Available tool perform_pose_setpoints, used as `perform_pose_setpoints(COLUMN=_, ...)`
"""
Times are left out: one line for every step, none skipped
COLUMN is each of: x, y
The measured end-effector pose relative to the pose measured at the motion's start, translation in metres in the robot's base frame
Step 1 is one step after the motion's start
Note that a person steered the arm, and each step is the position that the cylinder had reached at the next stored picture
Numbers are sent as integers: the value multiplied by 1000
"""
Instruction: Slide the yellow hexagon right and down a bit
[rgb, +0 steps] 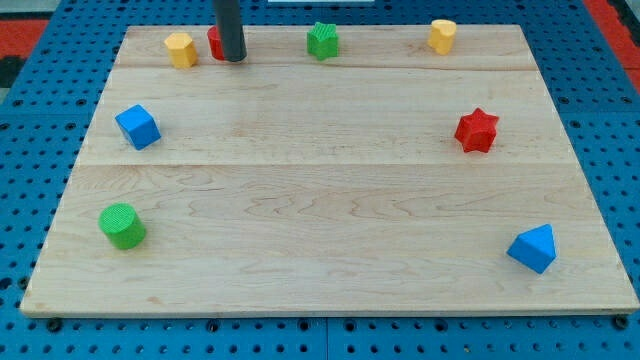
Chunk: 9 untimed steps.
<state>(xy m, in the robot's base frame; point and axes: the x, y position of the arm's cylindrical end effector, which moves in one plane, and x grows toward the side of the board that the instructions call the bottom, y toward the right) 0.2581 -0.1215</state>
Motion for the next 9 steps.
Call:
perform_pose_setpoints(x=23, y=-17)
perform_pose_setpoints(x=23, y=-96)
perform_pose_setpoints(x=23, y=-135)
perform_pose_setpoints(x=23, y=-149)
perform_pose_setpoints(x=23, y=-160)
perform_pose_setpoints(x=9, y=-168)
perform_pose_setpoints(x=-22, y=-165)
perform_pose_setpoints(x=-25, y=-119)
perform_pose_setpoints(x=-26, y=-79)
